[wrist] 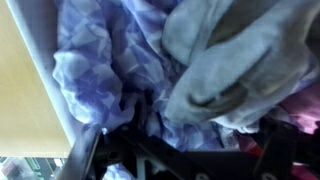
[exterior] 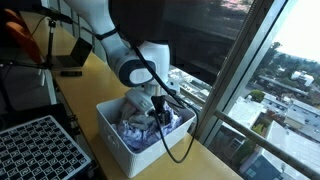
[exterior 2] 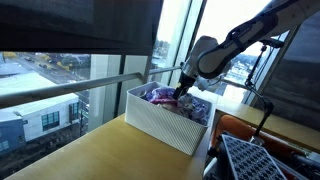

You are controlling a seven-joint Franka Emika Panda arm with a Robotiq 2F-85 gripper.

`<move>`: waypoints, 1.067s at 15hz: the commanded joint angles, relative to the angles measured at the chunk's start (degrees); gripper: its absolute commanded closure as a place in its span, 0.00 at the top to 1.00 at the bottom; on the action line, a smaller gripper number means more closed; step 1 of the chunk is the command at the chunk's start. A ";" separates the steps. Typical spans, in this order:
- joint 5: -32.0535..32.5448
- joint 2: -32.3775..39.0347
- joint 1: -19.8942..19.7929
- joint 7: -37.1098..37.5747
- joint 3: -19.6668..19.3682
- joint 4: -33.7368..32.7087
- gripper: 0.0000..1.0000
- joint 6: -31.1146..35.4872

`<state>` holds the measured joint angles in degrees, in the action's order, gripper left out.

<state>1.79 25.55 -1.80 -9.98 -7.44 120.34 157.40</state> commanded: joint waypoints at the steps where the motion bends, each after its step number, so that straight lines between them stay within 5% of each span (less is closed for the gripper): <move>1: 6.08 1.97 0.56 3.72 -2.12 -2.81 1.00 -1.78; 14: 6.32 4.49 -1.10 3.75 1.08 -2.69 1.00 -8.19; 15: 6.16 4.56 -1.19 3.83 1.28 -2.53 0.75 -8.40; 16: 6.14 4.42 -1.19 3.97 1.35 -2.29 0.72 -8.46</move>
<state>8.52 29.48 -1.83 -6.13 -7.58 118.72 150.88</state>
